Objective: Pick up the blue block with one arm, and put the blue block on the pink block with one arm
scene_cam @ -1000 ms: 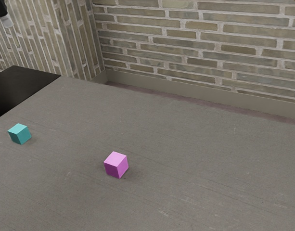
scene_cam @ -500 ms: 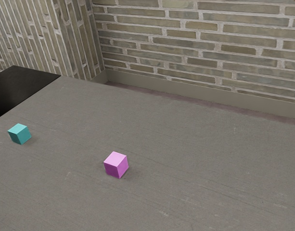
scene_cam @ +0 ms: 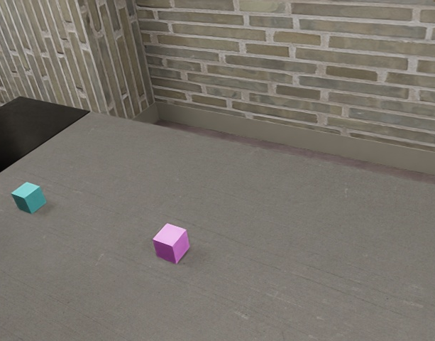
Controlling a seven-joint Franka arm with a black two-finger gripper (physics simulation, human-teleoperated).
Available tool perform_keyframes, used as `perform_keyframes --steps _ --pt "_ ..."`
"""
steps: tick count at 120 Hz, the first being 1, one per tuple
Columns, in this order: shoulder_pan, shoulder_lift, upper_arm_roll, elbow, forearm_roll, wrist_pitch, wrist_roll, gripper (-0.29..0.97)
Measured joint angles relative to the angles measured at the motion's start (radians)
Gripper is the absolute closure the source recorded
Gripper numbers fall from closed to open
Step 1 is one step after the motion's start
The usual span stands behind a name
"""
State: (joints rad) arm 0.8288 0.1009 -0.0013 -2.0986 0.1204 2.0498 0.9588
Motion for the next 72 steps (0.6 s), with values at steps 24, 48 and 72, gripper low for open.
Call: perform_keyframes --steps 24,48,72 --pt "-0.006 0.029 -0.012 -0.005 -0.035 0.130 -0.133 0.00" --pt "-0.017 0.204 -0.014 0.206 -0.082 0.192 -0.218 0.00" --pt "-0.068 0.266 -0.039 0.301 -0.106 0.201 -0.282 0.00"
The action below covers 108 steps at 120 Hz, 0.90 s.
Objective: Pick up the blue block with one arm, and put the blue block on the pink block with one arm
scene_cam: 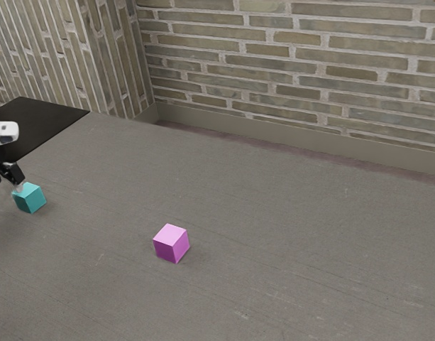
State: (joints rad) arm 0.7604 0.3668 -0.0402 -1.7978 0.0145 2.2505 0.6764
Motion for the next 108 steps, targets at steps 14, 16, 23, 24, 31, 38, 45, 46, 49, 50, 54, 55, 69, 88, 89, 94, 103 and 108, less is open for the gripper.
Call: perform_keyframes --steps 14,16,23,24,31,38,45,46,49,50,54,55,69,88,89,94,103,108 --pt "-0.006 0.032 0.000 0.033 -0.010 -0.033 -0.013 0.00" --pt "-0.005 0.034 0.000 0.037 -0.012 -0.041 -0.014 0.00" --pt "-0.003 0.053 0.002 0.066 -0.023 -0.068 -0.013 0.00" --pt "-0.003 0.058 0.002 0.074 -0.025 -0.072 -0.012 0.00" --pt "0.000 0.094 0.004 0.120 -0.028 -0.102 -0.008 0.00" --pt "0.003 0.127 0.007 0.165 -0.028 -0.131 0.000 0.00" --pt "0.005 0.145 0.009 0.188 -0.028 -0.156 0.008 0.00" --pt "0.005 0.146 0.010 0.191 -0.028 -0.159 0.009 0.00" --pt "0.005 0.152 0.010 0.200 -0.028 -0.168 0.013 0.00" --pt "0.006 0.154 0.011 0.203 -0.028 -0.171 0.014 0.00" --pt "0.006 0.163 0.012 0.212 -0.028 -0.183 0.020 0.00" --pt "0.006 0.164 0.013 0.213 -0.027 -0.185 0.021 0.00" --pt "0.004 0.192 0.026 0.259 -0.027 -0.212 0.038 0.00" --pt "-0.007 0.263 0.024 0.377 -0.030 -0.250 0.057 0.00" --pt "-0.007 0.265 0.024 0.379 -0.030 -0.252 0.058 0.00" --pt "-0.009 0.273 0.022 0.384 -0.033 -0.259 0.061 0.00" --pt "-0.010 0.288 0.021 0.392 -0.036 -0.268 0.067 0.00" --pt "-0.013 0.304 0.021 0.409 -0.037 -0.273 0.070 0.00"
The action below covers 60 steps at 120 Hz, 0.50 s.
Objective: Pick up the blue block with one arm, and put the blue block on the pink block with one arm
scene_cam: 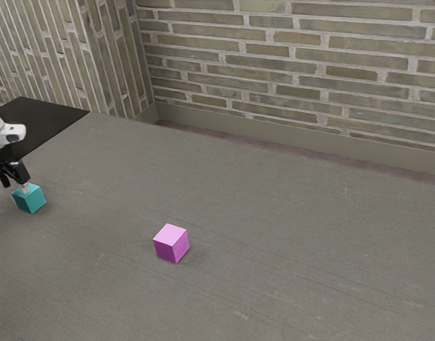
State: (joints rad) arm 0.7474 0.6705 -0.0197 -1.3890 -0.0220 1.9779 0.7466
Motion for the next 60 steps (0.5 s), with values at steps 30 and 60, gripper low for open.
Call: perform_keyframes --steps 30,60 --pt "-0.008 0.043 0.004 0.059 0.003 -0.023 0.014 0.00" --pt "-0.010 0.099 0.005 0.121 0.006 -0.037 0.023 0.00"
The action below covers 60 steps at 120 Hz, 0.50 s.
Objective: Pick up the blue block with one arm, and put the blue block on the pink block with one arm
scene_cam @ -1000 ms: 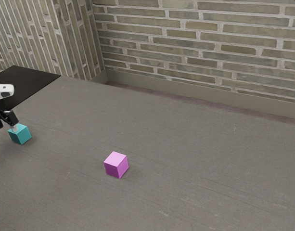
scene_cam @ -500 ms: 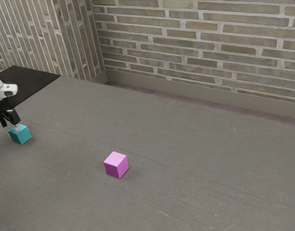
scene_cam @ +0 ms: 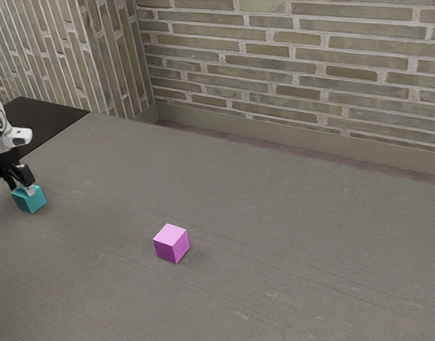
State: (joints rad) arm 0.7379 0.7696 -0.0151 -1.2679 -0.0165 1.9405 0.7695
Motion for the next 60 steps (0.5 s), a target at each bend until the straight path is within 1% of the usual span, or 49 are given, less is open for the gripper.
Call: perform_keyframes --steps 32,46,60 --pt "-0.016 0.020 0.000 0.019 0.000 -0.007 0.006 0.00" --pt "-0.051 0.042 -0.002 0.034 -0.003 -0.008 0.008 0.00" --pt "-0.059 0.056 -0.002 0.043 -0.005 -0.009 0.009 0.01"
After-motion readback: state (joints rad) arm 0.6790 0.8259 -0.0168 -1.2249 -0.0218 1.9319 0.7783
